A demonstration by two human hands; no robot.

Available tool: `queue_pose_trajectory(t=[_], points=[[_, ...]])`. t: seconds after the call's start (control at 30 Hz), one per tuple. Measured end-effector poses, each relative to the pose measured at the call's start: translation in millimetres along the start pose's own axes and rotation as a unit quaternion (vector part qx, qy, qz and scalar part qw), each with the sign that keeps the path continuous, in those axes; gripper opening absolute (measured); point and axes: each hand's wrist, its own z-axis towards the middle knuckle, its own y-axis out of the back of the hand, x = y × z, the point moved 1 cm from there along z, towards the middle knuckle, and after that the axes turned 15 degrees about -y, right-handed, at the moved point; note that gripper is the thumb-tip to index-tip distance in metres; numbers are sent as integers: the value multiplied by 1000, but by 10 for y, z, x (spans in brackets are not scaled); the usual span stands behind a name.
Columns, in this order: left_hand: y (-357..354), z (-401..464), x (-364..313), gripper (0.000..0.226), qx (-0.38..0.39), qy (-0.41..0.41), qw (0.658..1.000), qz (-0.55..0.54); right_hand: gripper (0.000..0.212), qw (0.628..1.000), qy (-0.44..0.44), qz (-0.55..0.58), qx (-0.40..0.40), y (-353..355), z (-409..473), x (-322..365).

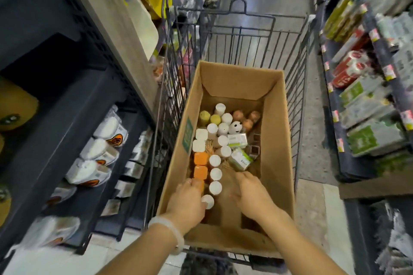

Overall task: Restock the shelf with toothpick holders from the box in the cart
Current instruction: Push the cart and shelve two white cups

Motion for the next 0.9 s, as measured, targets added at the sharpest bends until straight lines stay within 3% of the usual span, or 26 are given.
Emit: queue_pose_trajectory(t=[0.3,0.5,0.9], points=[[-322,343,74,43,93,54,993,-43,51,993,-30,-61,95,-266,476,-60],[-450,618,130,54,97,64,992,-50,57,992,-39,-41,115,-391,795,1],[-707,978,321,66,109,150,976,-111,46,987,-80,-7,141,-614,1350,-54]])
